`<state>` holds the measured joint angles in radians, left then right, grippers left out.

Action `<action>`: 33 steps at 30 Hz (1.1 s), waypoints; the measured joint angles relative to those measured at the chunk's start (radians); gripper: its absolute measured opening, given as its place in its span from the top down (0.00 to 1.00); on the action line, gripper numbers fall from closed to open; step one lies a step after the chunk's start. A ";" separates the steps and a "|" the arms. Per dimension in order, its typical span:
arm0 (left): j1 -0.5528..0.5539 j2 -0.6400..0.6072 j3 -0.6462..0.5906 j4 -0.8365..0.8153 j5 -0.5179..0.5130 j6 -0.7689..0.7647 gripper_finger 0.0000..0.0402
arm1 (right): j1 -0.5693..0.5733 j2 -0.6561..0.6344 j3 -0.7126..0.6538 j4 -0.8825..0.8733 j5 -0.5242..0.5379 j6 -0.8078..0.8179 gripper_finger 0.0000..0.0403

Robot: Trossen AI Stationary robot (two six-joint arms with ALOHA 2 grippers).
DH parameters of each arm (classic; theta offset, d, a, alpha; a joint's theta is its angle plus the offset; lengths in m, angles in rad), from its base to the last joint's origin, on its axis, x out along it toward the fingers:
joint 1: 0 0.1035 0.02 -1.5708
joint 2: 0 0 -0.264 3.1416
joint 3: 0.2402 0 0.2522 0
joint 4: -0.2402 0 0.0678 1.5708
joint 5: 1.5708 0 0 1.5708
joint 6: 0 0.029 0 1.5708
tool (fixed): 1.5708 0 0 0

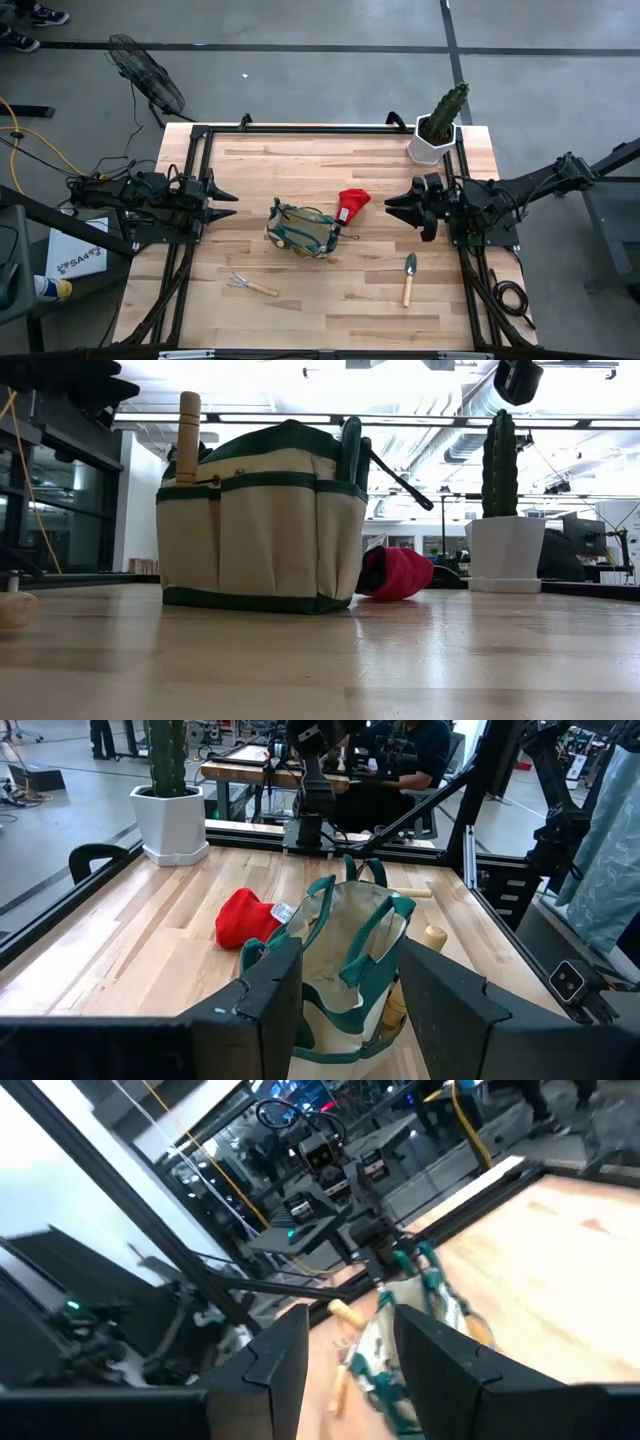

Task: Pick & Place Garden tools in Gardening bag
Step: Put the light brown trowel into the gardening bag

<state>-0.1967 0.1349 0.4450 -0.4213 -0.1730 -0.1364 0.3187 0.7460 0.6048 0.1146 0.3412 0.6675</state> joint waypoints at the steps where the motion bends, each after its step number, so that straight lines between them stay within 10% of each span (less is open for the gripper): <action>1: 0.000 0.000 0.000 0.000 0.000 0.000 0.60 | 0.000 0.000 0.000 -0.002 -0.001 0.018 0.65; 17: 0.000 0.000 0.000 0.000 0.000 0.000 0.60 | 0.018 0.000 0.000 -0.168 -0.154 0.393 0.65; 33: 0.000 0.000 0.000 0.000 0.000 0.000 0.60 | 0.370 0.116 0.000 -0.473 0.099 1.130 0.65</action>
<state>-0.1967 0.1352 0.4454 -0.4210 -0.1734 -0.1364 0.6889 0.8624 0.6052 -0.3588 0.4399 1.7976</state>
